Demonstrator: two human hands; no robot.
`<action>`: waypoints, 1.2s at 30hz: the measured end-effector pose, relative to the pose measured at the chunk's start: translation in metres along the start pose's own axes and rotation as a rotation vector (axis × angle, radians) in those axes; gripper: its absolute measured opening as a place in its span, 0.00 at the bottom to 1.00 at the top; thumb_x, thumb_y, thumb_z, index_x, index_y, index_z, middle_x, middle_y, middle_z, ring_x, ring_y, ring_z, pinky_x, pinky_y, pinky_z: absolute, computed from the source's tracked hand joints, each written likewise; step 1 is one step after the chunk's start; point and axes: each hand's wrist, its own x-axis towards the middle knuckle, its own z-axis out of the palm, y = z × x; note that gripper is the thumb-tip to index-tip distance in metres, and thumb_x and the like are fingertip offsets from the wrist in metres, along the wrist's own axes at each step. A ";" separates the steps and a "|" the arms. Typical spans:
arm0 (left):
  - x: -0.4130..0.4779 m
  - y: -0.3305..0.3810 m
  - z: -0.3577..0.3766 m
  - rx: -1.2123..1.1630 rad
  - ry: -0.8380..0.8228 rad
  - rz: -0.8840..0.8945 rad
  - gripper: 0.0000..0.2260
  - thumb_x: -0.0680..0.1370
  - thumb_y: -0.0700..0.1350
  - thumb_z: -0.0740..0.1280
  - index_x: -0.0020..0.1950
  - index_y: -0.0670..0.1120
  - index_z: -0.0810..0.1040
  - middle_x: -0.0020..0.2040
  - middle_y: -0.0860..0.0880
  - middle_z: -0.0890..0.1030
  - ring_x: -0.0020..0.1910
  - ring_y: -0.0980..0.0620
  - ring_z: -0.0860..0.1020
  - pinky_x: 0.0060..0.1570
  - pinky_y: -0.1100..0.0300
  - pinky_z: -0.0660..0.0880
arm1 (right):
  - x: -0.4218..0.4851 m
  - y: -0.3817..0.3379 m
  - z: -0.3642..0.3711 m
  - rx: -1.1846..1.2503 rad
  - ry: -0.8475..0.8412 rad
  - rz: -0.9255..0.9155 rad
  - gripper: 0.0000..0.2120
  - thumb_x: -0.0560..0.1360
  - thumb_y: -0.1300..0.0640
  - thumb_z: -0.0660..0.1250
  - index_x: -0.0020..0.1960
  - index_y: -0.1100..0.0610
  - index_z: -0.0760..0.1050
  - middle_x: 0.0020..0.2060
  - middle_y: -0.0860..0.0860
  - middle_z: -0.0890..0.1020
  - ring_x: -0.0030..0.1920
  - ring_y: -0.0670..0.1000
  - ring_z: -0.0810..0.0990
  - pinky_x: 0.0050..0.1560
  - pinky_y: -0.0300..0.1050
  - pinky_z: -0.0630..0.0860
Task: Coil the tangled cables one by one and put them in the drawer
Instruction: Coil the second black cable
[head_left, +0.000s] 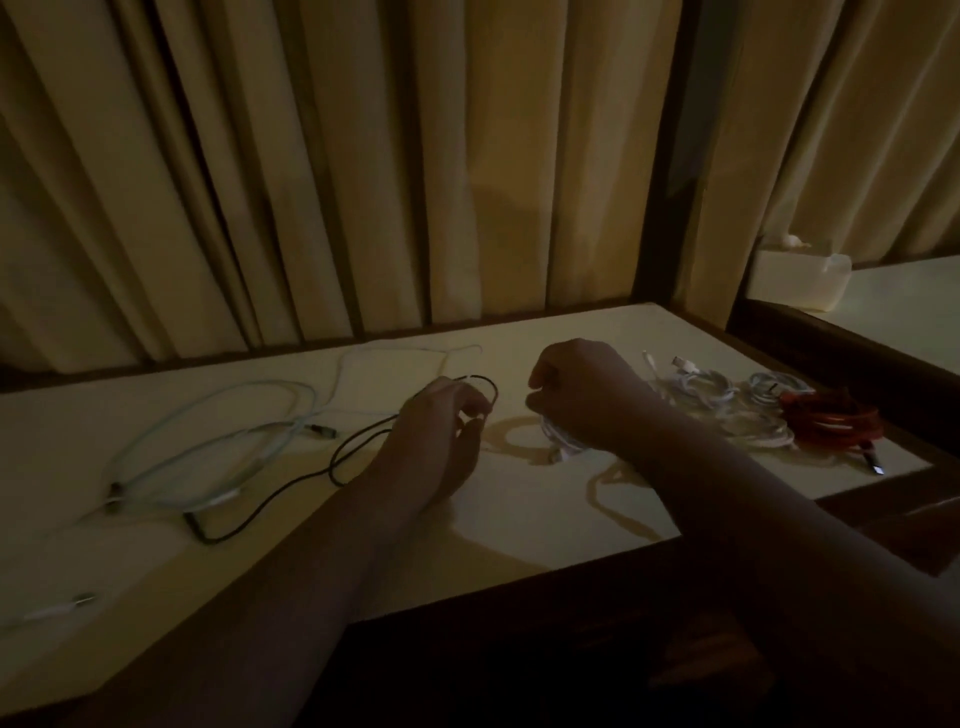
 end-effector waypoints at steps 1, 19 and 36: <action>-0.006 -0.005 -0.010 0.018 -0.003 -0.022 0.09 0.77 0.43 0.70 0.55 0.53 0.80 0.51 0.56 0.75 0.46 0.58 0.76 0.41 0.73 0.67 | 0.000 -0.012 0.010 0.035 -0.011 -0.034 0.06 0.75 0.55 0.73 0.52 0.53 0.82 0.47 0.49 0.82 0.46 0.47 0.79 0.43 0.39 0.72; -0.060 -0.085 -0.079 0.289 -0.087 -0.305 0.18 0.79 0.44 0.68 0.68 0.54 0.71 0.64 0.53 0.70 0.62 0.51 0.73 0.55 0.55 0.72 | 0.026 -0.081 0.083 0.117 -0.149 -0.337 0.07 0.82 0.61 0.60 0.54 0.55 0.76 0.47 0.52 0.78 0.45 0.50 0.76 0.39 0.42 0.69; 0.009 -0.044 -0.105 -1.289 0.068 -0.550 0.11 0.83 0.44 0.62 0.53 0.39 0.81 0.43 0.43 0.83 0.42 0.45 0.82 0.56 0.46 0.74 | 0.094 -0.143 -0.001 1.592 -0.101 0.125 0.04 0.82 0.68 0.60 0.52 0.65 0.74 0.39 0.58 0.80 0.35 0.53 0.81 0.40 0.49 0.84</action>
